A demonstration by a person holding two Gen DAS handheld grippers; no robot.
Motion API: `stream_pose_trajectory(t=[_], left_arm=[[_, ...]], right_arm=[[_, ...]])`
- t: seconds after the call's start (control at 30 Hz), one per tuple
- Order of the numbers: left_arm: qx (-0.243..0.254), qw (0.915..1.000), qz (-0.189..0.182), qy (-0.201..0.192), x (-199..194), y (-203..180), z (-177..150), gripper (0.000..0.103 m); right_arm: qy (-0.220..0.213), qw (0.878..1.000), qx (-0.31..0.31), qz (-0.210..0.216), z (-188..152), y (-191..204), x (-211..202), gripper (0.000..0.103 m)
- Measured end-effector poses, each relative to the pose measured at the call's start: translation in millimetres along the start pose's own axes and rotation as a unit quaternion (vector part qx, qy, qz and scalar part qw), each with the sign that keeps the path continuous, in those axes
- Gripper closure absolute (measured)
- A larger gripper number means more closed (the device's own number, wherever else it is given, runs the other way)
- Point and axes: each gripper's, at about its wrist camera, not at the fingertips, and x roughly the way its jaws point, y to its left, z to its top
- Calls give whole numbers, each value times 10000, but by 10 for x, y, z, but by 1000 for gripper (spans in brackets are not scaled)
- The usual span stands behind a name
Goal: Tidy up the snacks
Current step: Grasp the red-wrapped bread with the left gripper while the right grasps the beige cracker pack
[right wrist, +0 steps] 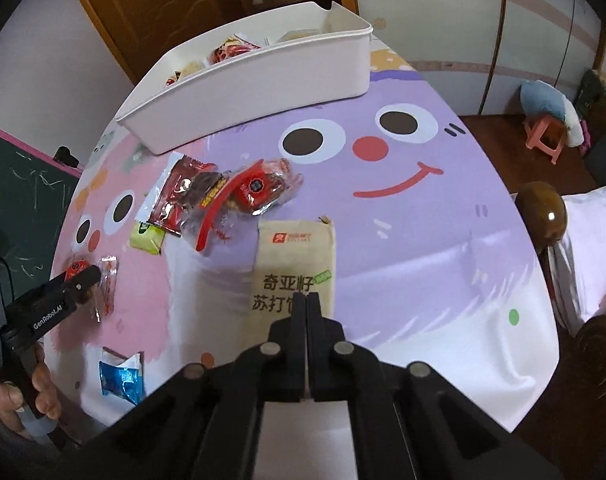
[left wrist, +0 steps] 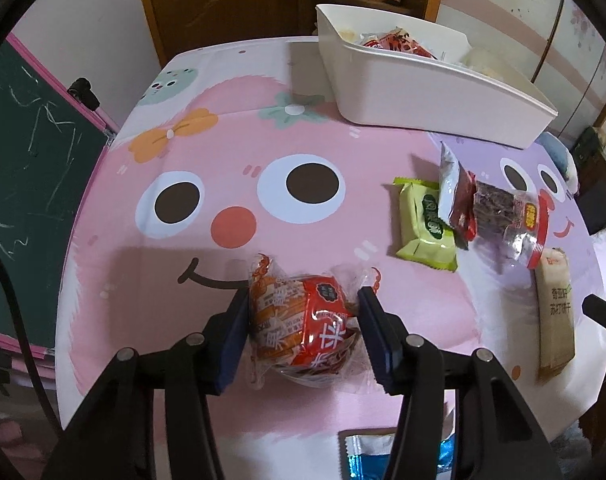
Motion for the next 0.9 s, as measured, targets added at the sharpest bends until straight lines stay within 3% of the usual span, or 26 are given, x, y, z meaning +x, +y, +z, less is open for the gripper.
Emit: stream_pose_trajectory(t=[0.23, 0.5, 0.53, 0.57, 0.6, 0.63, 0.67, 0.9], left_arm=[[49, 9999, -1, -88, -71, -26, -18, 52], [3, 9999, -138, -6, -16, 4, 3, 52], [-3, 9999, -162, 6, -6, 5, 3, 52], [-13, 9998, -196, 17, 3, 9, 1, 52], [-15, 9998, -212, 20, 8, 13, -3, 52], [-12, 9998, -221, 24, 16, 13, -5, 52], [-14, 9997, -238, 35, 21, 19, -11, 52], [-89, 9994, -333, 99, 60, 72, -30, 52]], right_arm=[[-235, 9995, -16, 201, 0, -40, -120, 103], [238, 9985, 440, 220, 45, -293, 58, 102], [288, 9977, 516, 319, 46, -290, 79, 96], [309, 9977, 486, 360, 49, -263, 94, 76], [328, 9980, 380, 392, 59, -209, 114, 66], [331, 9983, 303, 375, 65, -151, 128, 42], [322, 9985, 265, 346, 69, -112, 138, 33], [484, 9976, -326, -379, 125, 207, 429, 31]])
